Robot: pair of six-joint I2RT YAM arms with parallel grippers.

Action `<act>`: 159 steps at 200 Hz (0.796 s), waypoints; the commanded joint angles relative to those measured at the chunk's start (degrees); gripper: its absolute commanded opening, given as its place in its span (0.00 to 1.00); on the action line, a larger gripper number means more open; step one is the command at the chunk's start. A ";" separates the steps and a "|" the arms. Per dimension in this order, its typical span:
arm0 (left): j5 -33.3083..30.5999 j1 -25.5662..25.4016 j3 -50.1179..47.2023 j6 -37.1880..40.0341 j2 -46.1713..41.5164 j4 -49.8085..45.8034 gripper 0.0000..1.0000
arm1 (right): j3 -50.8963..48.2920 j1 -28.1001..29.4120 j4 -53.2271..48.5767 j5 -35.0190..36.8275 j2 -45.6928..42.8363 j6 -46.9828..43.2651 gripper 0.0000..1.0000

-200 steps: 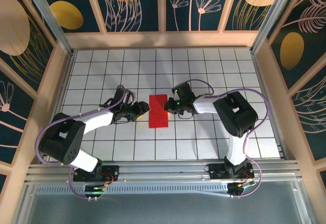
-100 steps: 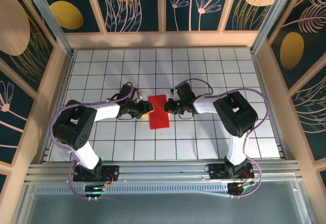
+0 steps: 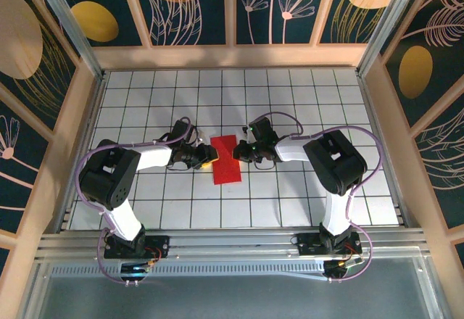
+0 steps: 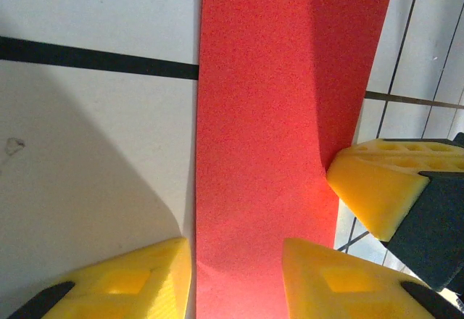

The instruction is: Fold a paper plane with a square sheet of paper (fold left side to right side)

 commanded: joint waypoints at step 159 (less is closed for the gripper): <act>-4.35 -2.26 2.05 -0.75 -1.04 -3.99 0.21 | -1.05 0.13 -3.51 0.70 -0.02 -0.90 0.05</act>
